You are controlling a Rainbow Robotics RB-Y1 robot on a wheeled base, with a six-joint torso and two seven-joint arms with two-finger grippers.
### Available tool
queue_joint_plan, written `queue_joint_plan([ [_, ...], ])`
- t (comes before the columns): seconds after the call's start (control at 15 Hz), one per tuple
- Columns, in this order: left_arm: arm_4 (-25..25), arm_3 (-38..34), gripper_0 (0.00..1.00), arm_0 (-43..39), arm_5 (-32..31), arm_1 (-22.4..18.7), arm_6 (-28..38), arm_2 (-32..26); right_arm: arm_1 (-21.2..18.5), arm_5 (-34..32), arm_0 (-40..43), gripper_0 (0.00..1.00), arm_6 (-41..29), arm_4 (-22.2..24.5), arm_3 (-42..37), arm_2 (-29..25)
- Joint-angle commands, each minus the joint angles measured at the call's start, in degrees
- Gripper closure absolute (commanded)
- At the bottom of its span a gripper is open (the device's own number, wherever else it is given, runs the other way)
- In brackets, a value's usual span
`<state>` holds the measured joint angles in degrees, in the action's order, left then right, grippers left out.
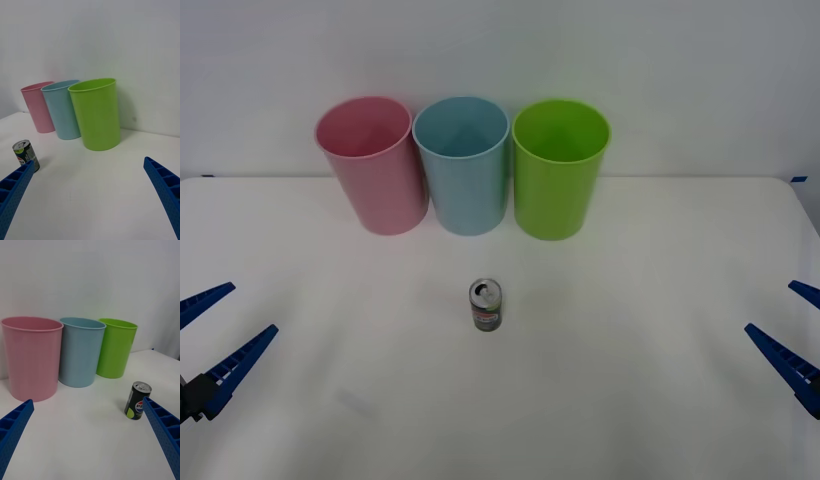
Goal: Grasp the object on the table and drop it into the matching bin: aluminum can to the light blue bin, PET bottle to the pink bin.
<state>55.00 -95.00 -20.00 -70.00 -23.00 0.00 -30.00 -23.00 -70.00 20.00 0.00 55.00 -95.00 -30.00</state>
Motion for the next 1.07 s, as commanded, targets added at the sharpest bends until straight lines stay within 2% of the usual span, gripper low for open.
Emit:
queue_joint_plan([
  [0.07,0.00,0.00,0.00,0.00,0.00,0.00,0.00,0.00,0.00,0.00,0.00,0.00,0.00,0.00,0.00,0.00],
  [0.13,0.00,0.00,0.00,0.00,0.00,0.00,0.00,0.00,1.20,0.04,0.21,0.00,0.00,0.55,0.25,0.47],
  [0.67,0.00,0.00,0.00,0.00,0.00,0.00,0.00,0.00,1.20,1.27,0.21,0.00,0.36,1.87,-0.54,2.93],
  [1.07,0.00,0.00,0.00,0.00,0.00,0.00,0.00,0.00,0.94,3.47,-0.40,0.00,1.41,3.53,-0.54,9.35],
])
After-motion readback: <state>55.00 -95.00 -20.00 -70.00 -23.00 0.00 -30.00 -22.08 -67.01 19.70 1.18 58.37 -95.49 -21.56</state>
